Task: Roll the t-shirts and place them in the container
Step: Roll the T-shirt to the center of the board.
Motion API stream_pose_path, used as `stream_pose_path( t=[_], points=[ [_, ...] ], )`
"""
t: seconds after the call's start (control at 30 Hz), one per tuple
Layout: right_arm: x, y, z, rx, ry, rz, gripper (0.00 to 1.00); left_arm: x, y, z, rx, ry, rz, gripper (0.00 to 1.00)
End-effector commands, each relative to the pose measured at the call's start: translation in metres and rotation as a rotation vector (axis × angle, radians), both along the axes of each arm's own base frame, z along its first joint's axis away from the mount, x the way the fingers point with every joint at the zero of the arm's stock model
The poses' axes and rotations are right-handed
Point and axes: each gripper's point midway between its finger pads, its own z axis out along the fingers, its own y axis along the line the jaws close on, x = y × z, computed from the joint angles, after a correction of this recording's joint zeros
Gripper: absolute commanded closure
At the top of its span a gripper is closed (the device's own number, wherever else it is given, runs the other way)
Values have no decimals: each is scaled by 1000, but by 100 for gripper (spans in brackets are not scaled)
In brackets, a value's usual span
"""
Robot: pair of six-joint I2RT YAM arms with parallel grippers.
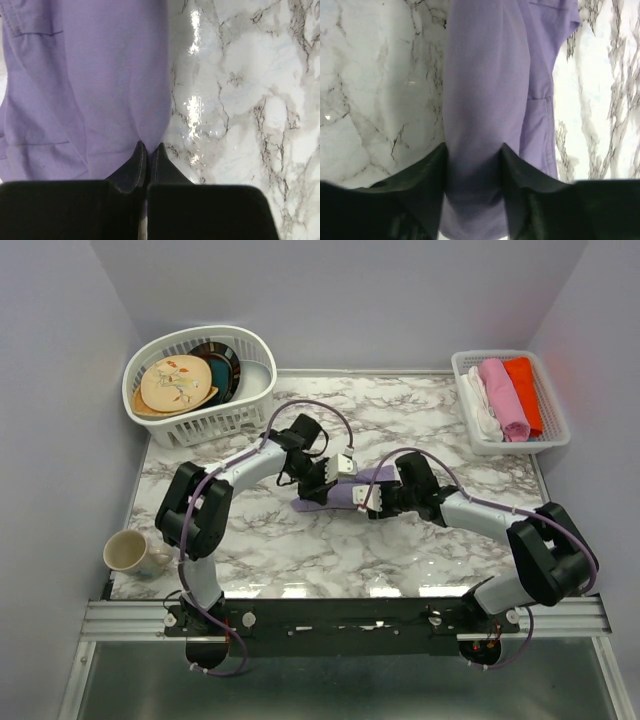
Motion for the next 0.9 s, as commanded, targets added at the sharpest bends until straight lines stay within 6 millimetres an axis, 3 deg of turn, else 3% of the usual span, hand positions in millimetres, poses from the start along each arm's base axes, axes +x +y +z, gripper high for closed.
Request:
stream_pose_path(
  t=[0.0,0.03,0.07,0.1,0.2,0.37,0.4,0.43,0.5,0.57,0.63,0.67,0.7,0.8,0.87],
  points=[
    [2,0,5,-6,16,-31,64,-19,2,16,-52,201,-5,98],
    [1,1,9,2,36,-38,75,-24,7,17,-42,238,-9,98],
    [4,4,19,22,48,-47,77,-27,8,21,-48,257,-13,98],
    [-13,3,15,24,156,-24,78,-26,8,23,-49,265,-17,98],
    [-34,2,19,19,343,11,78,-36,15,26,-35,343,-26,98],
    [-45,-13,9,-11,617,-10,79,-47,22,30,-30,528,13,98],
    [-53,-18,8,-22,685,-11,79,-38,22,30,-37,545,25,98],
    [-44,-16,16,-15,685,-3,79,-40,21,33,-41,591,36,98],
    [-39,-21,9,-20,753,-14,78,-27,20,32,-49,612,65,97],
    [-31,-23,16,-24,808,-28,78,-19,20,30,-52,613,90,97],
    [-34,-24,9,-35,918,-34,78,-4,19,23,-43,606,141,96],
    [-19,-20,18,-18,902,-32,78,-1,21,20,-30,603,151,96],
    [-16,-18,17,-7,926,-32,78,6,20,17,-23,595,163,94],
    [-4,-15,11,-15,983,-37,78,27,21,5,20,548,205,92],
    [-8,-18,-2,-51,1069,-45,78,41,22,-3,47,523,244,89]
  ],
)
